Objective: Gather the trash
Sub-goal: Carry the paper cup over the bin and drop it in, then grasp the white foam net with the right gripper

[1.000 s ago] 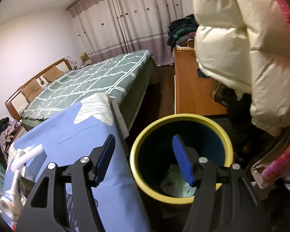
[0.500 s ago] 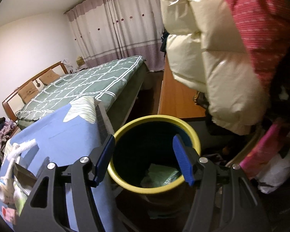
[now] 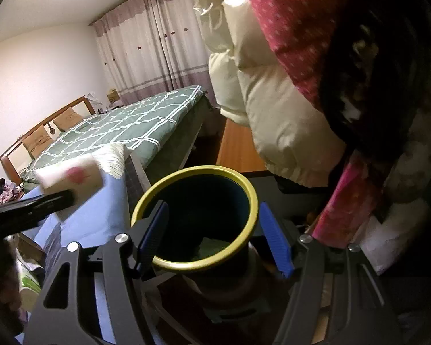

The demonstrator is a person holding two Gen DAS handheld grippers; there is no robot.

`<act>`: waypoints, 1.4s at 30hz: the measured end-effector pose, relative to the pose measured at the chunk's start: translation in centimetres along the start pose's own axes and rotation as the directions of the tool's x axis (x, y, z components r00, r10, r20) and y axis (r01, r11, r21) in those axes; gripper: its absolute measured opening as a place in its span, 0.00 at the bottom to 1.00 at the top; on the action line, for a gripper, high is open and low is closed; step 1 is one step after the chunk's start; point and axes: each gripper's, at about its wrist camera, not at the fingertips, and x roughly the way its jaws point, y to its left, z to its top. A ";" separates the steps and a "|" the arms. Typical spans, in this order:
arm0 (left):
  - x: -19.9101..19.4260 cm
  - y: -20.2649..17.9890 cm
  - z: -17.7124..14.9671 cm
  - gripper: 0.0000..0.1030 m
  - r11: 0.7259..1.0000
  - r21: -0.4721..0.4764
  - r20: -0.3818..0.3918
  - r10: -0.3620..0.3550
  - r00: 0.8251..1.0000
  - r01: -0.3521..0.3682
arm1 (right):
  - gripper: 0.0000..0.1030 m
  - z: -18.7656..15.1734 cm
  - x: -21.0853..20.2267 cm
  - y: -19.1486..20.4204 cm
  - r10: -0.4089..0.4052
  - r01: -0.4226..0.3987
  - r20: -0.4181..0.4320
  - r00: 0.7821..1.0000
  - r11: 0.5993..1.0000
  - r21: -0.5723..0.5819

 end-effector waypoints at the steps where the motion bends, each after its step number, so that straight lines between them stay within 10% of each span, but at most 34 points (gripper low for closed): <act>1: 0.9 -0.5 0.3 0.63 1.000 0.000 -0.012 -0.009 1.000 0.009 | 0.61 -0.1 0.1 -0.2 -0.003 0.003 -0.003 1.000 1.000 0.003; 11: 6.2 -4.7 2.1 0.85 1.000 0.010 -0.010 0.019 1.000 -0.019 | 0.62 -0.1 1.3 -1.6 -0.038 0.039 -0.031 0.999 0.999 0.027; 19: -7.0 -1.4 -0.3 0.93 0.999 0.009 0.174 0.041 0.984 -0.043 | 0.62 -0.7 1.7 1.0 0.012 -0.013 -0.055 0.998 1.000 -0.010; 27: -20.1 7.4 -8.0 0.95 0.967 -0.148 0.280 0.242 0.929 -0.207 | 0.63 -1.7 1.7 7.8 0.121 -0.132 -0.094 0.988 0.985 -0.114; 38: -31.9 19.9 -19.4 0.95 0.789 -0.458 0.247 0.555 0.794 -0.409 | 0.63 -4.7 -1.0 20.1 0.308 -0.347 -0.175 0.935 0.897 -0.276; 42: -34.0 22.4 -21.8 0.95 0.765 -0.502 0.247 0.575 0.780 -0.405 | 0.63 -5.9 -1.5 24.8 0.385 -0.448 -0.242 0.891 0.834 -0.321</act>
